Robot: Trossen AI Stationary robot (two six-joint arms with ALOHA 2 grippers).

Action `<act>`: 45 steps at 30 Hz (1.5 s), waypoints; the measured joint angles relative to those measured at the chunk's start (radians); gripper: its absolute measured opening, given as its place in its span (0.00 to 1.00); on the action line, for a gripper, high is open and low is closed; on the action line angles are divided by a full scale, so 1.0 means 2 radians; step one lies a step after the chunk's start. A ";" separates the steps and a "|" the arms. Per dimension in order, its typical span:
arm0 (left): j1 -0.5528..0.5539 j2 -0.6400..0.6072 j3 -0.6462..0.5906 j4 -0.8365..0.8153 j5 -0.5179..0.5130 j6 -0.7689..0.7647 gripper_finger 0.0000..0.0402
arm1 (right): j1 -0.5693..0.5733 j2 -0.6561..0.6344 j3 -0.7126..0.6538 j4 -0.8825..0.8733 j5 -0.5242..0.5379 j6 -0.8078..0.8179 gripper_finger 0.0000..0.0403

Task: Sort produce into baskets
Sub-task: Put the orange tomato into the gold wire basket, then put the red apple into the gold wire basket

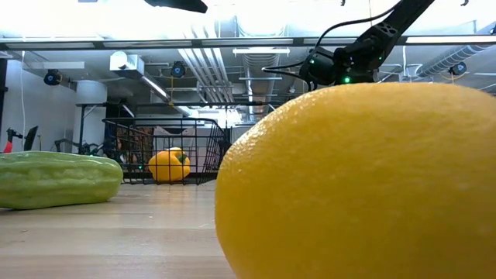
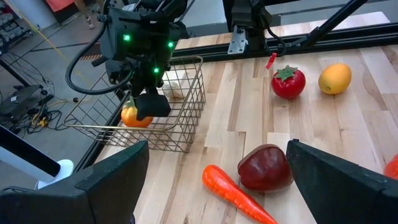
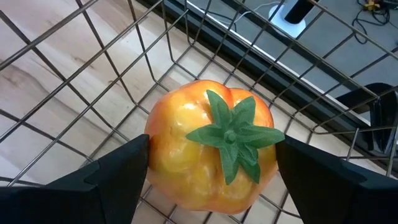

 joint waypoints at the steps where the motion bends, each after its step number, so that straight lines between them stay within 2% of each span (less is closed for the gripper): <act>1: 0.000 0.000 0.000 0.000 0.000 0.000 0.90 | 0.000 0.000 0.000 0.000 0.000 0.000 0.81; 14: 0.000 0.000 0.000 0.000 0.000 0.000 0.90 | 0.000 0.000 0.000 0.000 0.000 0.012 0.81; 22: 0.000 0.000 0.000 0.000 0.000 0.000 0.90 | 0.000 0.000 0.000 0.000 -0.001 0.020 0.94; 28: 0.000 0.000 0.000 0.000 0.000 0.000 0.90 | 0.000 -0.002 0.001 -0.002 0.000 0.003 0.96; 33: 0.000 0.000 0.000 0.000 0.000 0.000 0.90 | 0.000 -0.027 0.021 -0.014 0.000 0.000 0.96; 36: 0.000 0.000 0.000 0.000 0.000 -0.001 0.90 | 0.002 -0.054 0.044 -0.053 -0.005 0.000 0.96; 38: 0.000 0.000 0.000 0.000 0.001 -0.003 0.90 | 0.006 -0.079 0.061 -0.086 -0.021 0.000 0.96; 41: 0.000 0.000 0.000 -0.001 0.004 -0.004 0.90 | 0.017 -0.123 0.073 -0.120 -0.074 0.000 0.96; 45: 0.000 0.000 -0.002 -0.001 0.041 -0.006 0.90 | 0.054 -0.192 0.063 -0.125 -0.152 0.010 0.96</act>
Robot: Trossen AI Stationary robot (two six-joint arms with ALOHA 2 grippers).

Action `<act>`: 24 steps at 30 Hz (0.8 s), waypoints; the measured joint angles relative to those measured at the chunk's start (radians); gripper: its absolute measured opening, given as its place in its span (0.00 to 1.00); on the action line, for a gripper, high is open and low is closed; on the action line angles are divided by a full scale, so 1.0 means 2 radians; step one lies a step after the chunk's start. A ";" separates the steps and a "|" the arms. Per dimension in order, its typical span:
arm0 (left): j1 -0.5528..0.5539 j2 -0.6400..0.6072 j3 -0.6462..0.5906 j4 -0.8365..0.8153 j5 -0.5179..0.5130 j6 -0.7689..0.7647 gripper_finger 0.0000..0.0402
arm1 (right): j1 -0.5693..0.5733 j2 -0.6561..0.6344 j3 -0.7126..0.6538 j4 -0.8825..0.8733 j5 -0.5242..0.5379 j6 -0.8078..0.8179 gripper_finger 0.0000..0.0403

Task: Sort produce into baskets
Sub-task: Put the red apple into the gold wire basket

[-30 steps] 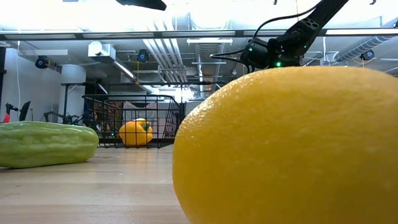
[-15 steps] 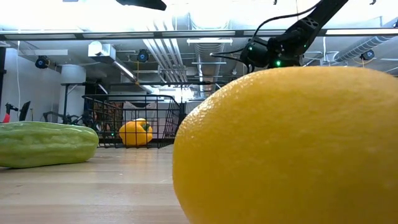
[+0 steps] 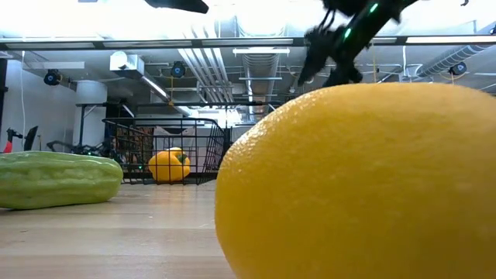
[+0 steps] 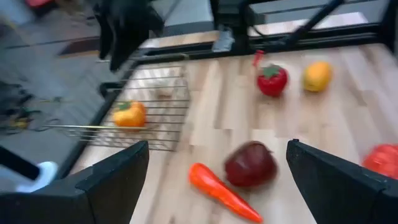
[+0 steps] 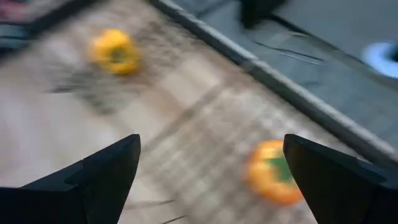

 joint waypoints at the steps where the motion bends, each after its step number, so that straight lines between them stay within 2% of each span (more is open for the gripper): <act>1: 0.000 0.003 0.000 0.000 0.008 -0.002 0.90 | 0.014 -0.016 -0.004 -0.001 -0.006 0.004 0.96; 8: 0.000 0.054 0.000 0.001 0.023 -0.002 0.90 | 0.157 -0.090 -0.030 -0.011 0.001 0.011 0.96; 11: 0.000 0.087 0.000 0.013 0.027 0.017 0.90 | 0.222 -0.090 -0.030 -0.010 0.044 0.011 0.96; 14: 0.002 0.125 0.000 0.060 0.028 0.040 0.90 | 0.280 -0.076 -0.030 -0.013 0.075 -0.003 0.96; 18: 0.010 0.173 0.000 0.118 0.028 0.049 0.89 | 0.329 -0.054 -0.031 -0.014 0.101 0.014 0.96; 24: 0.022 0.242 0.000 0.198 0.043 0.002 0.89 | 0.369 -0.030 -0.031 -0.014 0.106 0.054 0.96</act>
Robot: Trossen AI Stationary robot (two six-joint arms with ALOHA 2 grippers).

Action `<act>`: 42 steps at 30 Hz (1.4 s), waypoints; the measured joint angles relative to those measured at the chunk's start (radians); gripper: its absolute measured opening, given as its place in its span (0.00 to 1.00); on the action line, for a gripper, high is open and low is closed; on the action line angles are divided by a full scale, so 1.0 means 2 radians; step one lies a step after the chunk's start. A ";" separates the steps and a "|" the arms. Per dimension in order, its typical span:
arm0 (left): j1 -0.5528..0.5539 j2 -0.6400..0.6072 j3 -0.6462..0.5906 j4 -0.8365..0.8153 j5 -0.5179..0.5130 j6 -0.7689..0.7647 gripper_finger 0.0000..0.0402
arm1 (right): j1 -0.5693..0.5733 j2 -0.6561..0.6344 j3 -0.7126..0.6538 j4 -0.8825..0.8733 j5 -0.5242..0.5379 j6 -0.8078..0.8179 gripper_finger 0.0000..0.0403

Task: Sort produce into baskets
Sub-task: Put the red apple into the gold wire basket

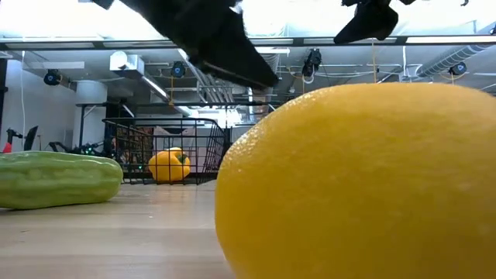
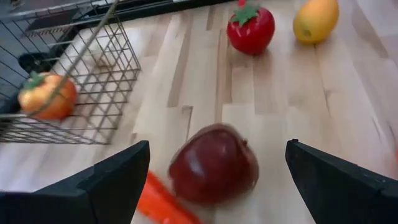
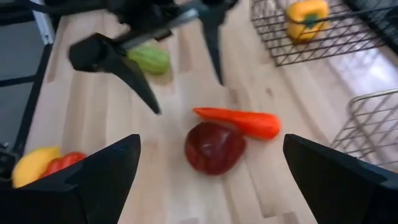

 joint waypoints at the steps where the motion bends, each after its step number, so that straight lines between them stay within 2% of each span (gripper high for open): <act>1: 0.001 0.010 0.000 0.018 0.000 -0.008 0.89 | 0.005 0.003 0.000 0.000 0.000 0.003 0.96; 5: 0.003 0.042 0.000 0.058 0.000 -0.030 0.89 | 0.024 0.015 0.000 0.000 0.010 0.016 0.96; 14: 0.021 0.066 0.000 0.062 0.000 -0.088 0.89 | 0.052 0.019 0.000 -0.001 0.020 0.035 0.96; 18: 0.031 0.077 0.000 0.062 0.021 -0.111 0.89 | 0.058 0.019 0.000 -0.001 0.026 0.034 0.96; 22: 0.033 0.088 0.000 0.074 0.039 -0.115 0.89 | 0.060 0.019 -0.001 -0.001 0.026 0.034 0.96; 42: 0.032 0.119 0.003 0.098 0.050 -0.112 0.88 | 0.060 0.019 -0.002 -0.007 0.034 0.034 0.96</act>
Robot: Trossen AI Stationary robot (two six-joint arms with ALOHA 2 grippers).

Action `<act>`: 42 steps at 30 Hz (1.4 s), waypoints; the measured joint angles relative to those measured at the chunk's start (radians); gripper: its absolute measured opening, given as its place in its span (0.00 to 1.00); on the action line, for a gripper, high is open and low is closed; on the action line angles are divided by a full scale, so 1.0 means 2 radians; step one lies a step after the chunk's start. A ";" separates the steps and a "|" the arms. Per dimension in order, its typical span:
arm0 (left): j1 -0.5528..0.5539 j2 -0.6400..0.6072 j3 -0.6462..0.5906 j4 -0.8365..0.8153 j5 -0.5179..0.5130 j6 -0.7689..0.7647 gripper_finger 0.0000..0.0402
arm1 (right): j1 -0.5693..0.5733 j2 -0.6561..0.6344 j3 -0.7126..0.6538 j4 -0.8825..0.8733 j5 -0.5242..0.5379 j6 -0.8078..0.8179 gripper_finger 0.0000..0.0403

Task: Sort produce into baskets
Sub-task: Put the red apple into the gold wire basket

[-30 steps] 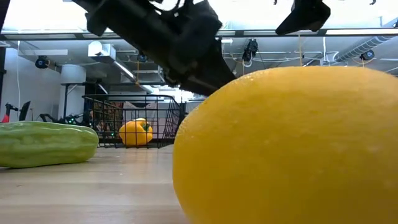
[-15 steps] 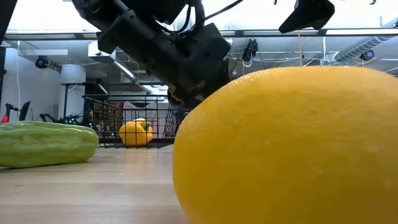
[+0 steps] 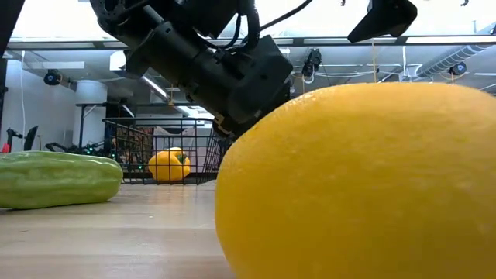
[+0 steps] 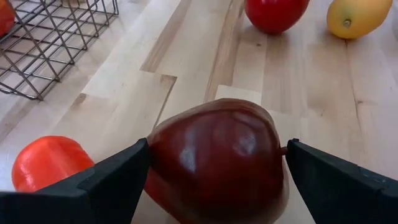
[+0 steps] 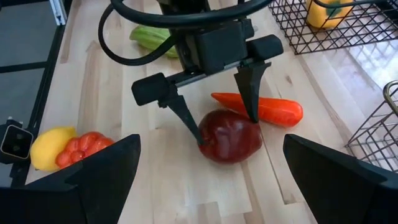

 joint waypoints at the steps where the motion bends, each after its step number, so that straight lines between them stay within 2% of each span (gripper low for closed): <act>1: -0.001 0.000 0.000 0.000 0.000 0.002 0.87 | 0.000 0.000 0.000 0.000 0.000 0.000 0.96; 22: -0.008 -0.005 -0.001 0.003 0.003 0.015 0.59 | 0.000 0.000 0.000 -0.001 0.000 0.000 0.96; 40: -0.013 -0.046 -0.002 0.015 0.007 0.040 0.57 | 0.000 0.000 -0.001 -0.003 0.000 0.000 0.96; 42: -0.013 -0.049 -0.002 0.006 0.024 0.039 0.58 | 0.000 0.000 -0.001 -0.003 0.000 0.000 0.96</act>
